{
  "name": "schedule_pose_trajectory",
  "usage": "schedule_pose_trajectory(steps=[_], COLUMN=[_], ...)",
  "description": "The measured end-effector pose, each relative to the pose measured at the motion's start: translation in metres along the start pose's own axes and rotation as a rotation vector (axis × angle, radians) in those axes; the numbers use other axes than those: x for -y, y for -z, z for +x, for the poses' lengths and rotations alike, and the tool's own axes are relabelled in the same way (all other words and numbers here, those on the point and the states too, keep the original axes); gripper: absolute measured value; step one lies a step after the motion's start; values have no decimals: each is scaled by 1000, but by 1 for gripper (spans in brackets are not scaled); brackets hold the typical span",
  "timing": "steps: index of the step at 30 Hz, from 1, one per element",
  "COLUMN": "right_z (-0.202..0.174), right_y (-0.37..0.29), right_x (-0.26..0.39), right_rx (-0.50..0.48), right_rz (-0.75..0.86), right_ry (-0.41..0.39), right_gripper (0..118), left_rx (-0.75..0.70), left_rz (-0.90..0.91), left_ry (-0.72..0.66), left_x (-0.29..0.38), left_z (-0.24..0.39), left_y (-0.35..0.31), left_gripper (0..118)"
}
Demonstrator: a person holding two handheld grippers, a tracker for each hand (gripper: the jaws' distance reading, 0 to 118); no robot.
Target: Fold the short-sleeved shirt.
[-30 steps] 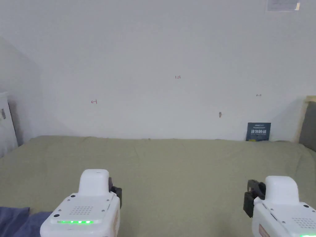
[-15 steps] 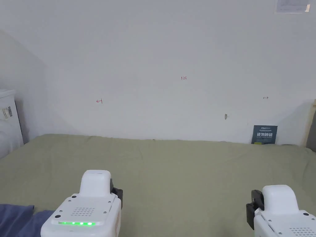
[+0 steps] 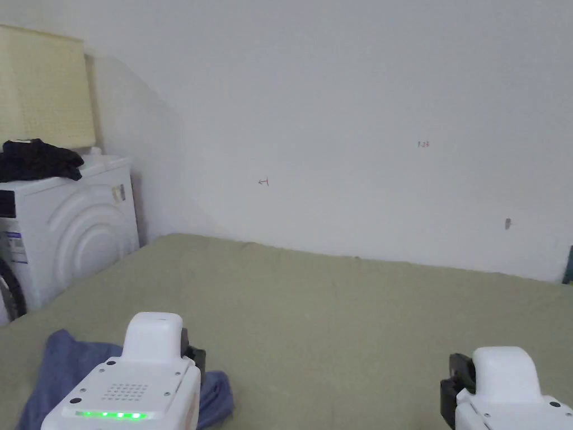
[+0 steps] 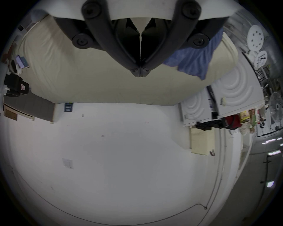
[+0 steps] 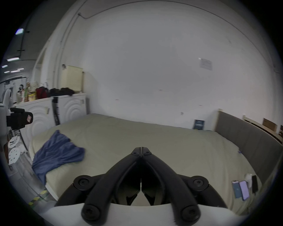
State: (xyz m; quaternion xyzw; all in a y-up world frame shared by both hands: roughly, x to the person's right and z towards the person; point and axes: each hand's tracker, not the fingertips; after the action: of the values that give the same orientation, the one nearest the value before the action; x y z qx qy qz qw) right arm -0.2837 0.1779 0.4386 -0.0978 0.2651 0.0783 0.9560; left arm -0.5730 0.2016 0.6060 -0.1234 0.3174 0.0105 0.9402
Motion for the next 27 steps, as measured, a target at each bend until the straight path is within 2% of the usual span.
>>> schedule_pose_trajectory(steps=[5, 8, 16, 27], right_z=[-64, -90, -124, -122], right_y=[23, 35, 44, 42], right_x=[-8, -11, -11, -8], right_rx=[-169, -240, -292, -272], right_rz=[22, 16, 12, -7], right_ry=[-14, 2, -16, -1], right_gripper=[0, 0, 0, 0], left_rx=[-161, -249, -328, -275], left_rz=[-16, -28, -60, -98], left_ry=[-12, -41, -103, -61], left_x=[8, 14, 28, 30], left_z=[-72, -109, -155, -146], left_y=[-18, -31, -46, -16], left_gripper=[0, 0, 0, 0])
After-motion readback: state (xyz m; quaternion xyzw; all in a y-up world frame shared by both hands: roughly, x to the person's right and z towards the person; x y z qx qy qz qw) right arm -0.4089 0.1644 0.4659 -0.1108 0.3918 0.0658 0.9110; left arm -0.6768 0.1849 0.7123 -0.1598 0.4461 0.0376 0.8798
